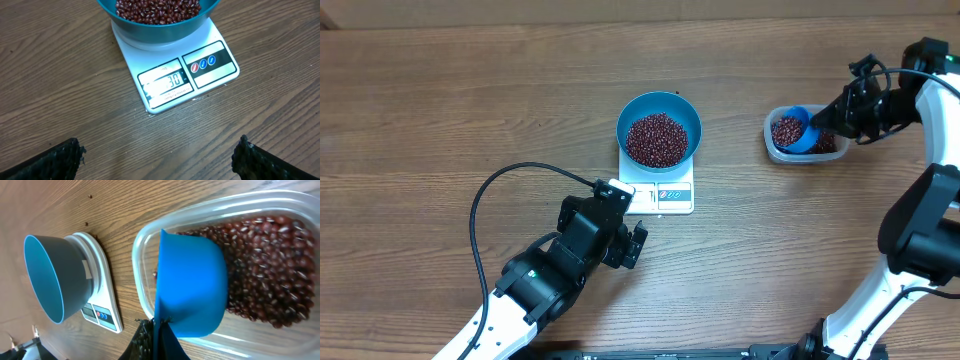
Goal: Scoop item into bowl and weigh 150g on scale
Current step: 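Lower the scoop into the red beans with the right gripper, then drag the blue scoop through the beans in the tub to fill it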
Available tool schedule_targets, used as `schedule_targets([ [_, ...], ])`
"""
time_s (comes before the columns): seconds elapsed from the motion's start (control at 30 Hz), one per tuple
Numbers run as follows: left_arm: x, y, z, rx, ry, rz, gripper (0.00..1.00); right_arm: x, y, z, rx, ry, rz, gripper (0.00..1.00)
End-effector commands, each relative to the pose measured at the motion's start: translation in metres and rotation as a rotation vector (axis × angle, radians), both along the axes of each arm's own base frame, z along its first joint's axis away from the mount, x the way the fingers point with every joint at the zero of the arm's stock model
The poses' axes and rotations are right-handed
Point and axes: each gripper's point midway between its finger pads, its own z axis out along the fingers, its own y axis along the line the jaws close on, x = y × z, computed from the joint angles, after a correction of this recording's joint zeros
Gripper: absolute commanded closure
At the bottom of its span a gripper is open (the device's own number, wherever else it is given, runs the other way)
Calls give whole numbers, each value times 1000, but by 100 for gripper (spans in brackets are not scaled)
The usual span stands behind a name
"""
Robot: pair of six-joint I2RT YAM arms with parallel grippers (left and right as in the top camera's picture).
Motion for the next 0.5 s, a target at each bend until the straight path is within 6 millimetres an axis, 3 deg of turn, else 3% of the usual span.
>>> schedule_targets([
  [0.0,-1,2,-4,9,8,18,0,2,-13,8,19,-34,-22,96],
  [0.27,-1,2,-4,9,8,18,0,-3,-33,8,22,-28,-69,96],
  [0.47,-1,2,-4,9,8,18,1,-4,-32,16,88,-57,-71,96],
])
